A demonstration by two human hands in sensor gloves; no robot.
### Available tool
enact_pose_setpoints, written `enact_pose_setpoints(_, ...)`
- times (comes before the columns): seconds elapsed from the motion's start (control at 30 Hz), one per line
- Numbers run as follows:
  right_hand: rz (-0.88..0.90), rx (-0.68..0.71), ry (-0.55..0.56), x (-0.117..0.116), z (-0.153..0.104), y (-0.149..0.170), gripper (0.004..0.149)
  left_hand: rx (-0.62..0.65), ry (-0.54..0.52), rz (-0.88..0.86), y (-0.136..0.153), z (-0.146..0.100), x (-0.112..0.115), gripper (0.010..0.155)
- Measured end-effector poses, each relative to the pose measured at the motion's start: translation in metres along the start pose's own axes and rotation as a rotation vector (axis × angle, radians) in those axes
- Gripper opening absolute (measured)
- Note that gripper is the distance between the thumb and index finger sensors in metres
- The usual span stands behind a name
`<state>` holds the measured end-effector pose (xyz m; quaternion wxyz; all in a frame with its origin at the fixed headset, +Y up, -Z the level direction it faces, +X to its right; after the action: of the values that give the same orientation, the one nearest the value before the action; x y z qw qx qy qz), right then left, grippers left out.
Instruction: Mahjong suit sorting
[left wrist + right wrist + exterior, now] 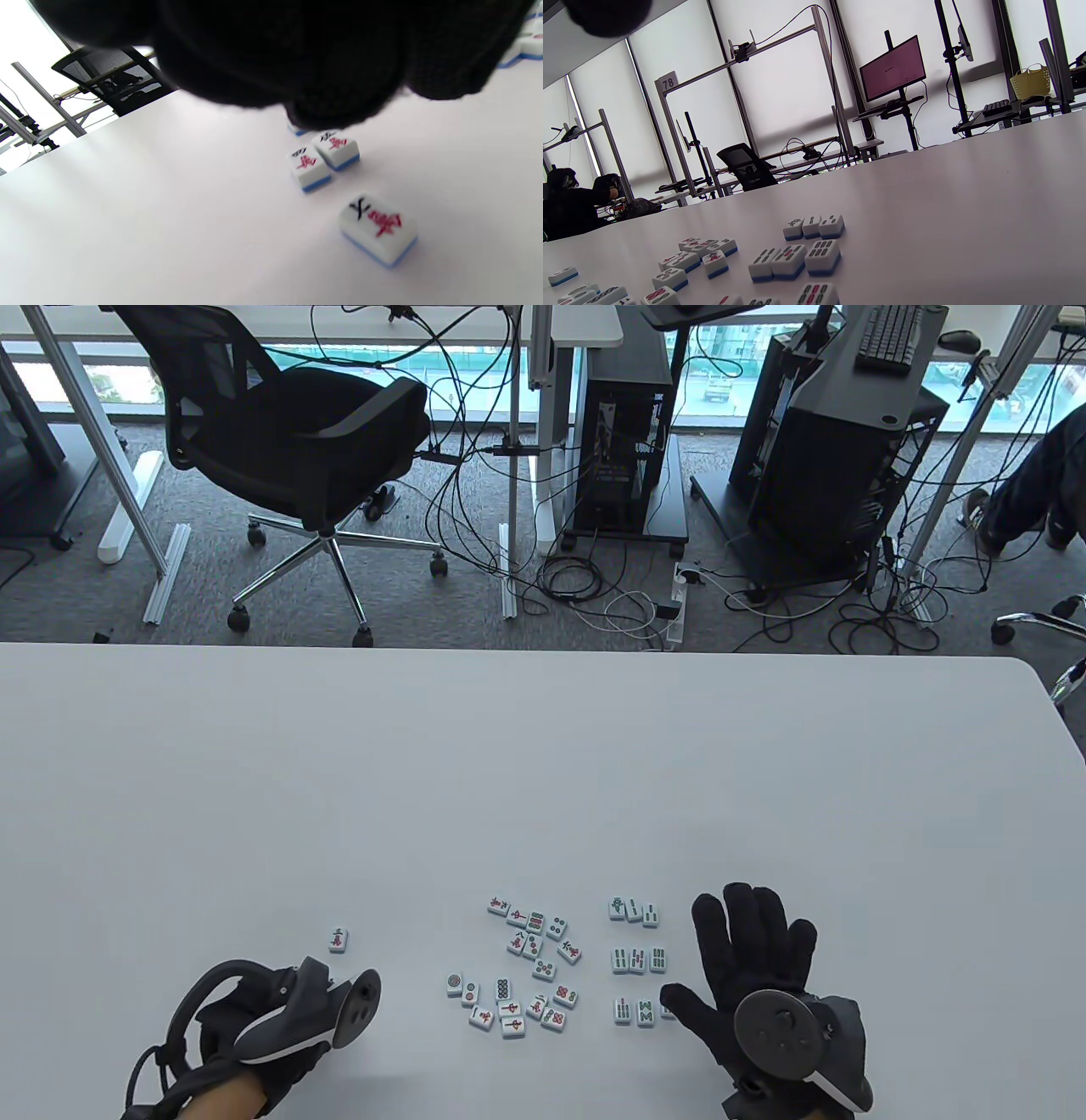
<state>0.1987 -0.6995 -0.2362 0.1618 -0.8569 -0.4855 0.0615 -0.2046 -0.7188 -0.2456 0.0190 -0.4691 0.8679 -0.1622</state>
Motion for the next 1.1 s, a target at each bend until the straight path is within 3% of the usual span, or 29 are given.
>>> enact_pose_setpoints(0.2, 0.001, 0.001, 0.002, 0.000, 0.000, 0.000, 0.086, 0.000, -0.197, -0.026, -0.019, 0.043, -0.052, 0.058)
enact_pose_setpoints(0.4, 0.004, 0.002, 0.001, 0.000, 0.000, 0.000, 0.085, 0.033, -0.264, -0.031, -0.051, 0.091, -0.076, 0.054)
enact_pose_setpoints(0.53, 0.014, 0.003, 0.001, 0.000, 0.000, 0.001, 0.085, 0.077, -0.264, 0.071, -0.077, 0.114, -0.077, 0.055)
enact_pose_setpoints(0.7, 0.011, 0.003, 0.000, 0.000, 0.000, 0.001, 0.085, 0.093, -0.227, 0.017, -0.094, 0.134, -0.072, 0.056)
enact_pose_setpoints(1.1, 0.003, 0.003, -0.007, -0.001, 0.000, 0.000, 0.085, 0.098, -0.152, -0.099, -0.093, 0.152, -0.049, 0.049)
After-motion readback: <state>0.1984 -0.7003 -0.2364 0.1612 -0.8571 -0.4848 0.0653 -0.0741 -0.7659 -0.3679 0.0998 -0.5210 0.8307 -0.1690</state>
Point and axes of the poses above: the tracker on the back of each hand, its own y axis roughly to the little-finger side, its own z axis roughly from the wrist to the fingertips, x = y × z, the point moved 2 cm from there along z, roughly from the wrist to the fingertips, and after that the axes turned 10 degrees about z, right-handed, at the moved point
